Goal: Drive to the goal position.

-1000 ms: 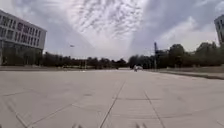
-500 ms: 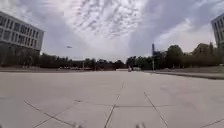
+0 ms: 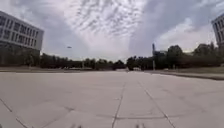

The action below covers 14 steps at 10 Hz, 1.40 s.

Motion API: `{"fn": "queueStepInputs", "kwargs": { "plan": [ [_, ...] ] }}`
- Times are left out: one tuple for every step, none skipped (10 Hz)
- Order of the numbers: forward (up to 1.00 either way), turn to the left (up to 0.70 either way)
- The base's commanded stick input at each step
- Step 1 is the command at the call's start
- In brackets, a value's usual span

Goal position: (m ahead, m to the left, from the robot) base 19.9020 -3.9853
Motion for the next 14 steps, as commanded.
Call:
{"fn": "queueStepInputs", "kwargs": {
  "plan": [
    [0.7,0.0],
    [0.7,0.0],
    [0.7,0.0],
    [0.7,0.0],
    [0.7,0.0],
    [0.7,0.0],
    [0.7,0.0],
    [0.7,0.0],
    [0.7,0.0],
    [0.7,-0.05],
    [0.7,-0.11],
    [0.7,-0.14],
    [0.7,-0.14],
    [0.7,-0.14]
  ]
}}
